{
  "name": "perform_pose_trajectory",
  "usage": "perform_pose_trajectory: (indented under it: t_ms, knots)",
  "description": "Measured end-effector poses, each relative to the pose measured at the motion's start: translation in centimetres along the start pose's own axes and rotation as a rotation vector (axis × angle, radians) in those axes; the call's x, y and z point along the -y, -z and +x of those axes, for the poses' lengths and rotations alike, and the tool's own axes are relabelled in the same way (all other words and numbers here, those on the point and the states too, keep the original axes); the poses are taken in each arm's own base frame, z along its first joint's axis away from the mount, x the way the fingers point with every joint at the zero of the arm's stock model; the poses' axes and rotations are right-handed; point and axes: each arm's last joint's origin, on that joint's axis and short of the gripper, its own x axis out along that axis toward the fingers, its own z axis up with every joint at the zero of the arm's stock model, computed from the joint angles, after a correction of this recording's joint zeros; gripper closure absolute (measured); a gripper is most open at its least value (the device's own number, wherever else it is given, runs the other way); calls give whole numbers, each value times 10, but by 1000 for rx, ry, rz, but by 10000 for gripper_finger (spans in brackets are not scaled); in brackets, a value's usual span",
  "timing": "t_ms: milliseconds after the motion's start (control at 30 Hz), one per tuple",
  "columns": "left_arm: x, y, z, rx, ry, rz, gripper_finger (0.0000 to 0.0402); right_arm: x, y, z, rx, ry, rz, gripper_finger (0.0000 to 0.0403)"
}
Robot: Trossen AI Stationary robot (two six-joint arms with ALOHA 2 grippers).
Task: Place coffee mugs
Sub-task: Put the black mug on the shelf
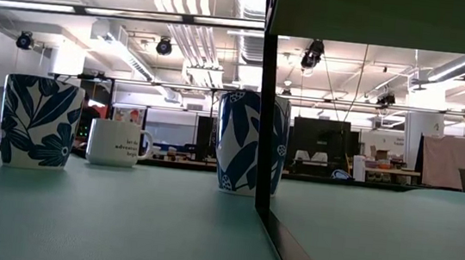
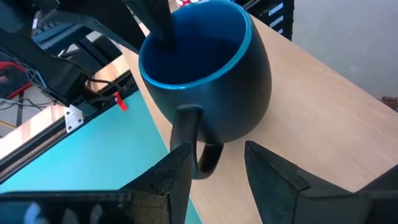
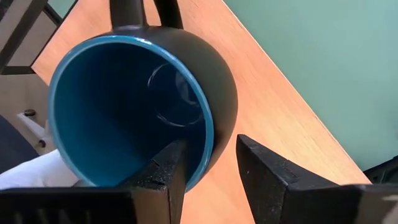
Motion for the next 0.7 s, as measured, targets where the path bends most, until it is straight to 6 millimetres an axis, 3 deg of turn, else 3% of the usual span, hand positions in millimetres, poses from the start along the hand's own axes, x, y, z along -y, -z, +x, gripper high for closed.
perform_pose_trajectory:
  t_ms: [333,700]
  knots:
    - [0,0,1,-2,0,-1,272,-1,0,3,-6,15,-29,315]
    - [1,2,7,-1,-2,-50,272,-1,11,1,-102,5,-55,317]
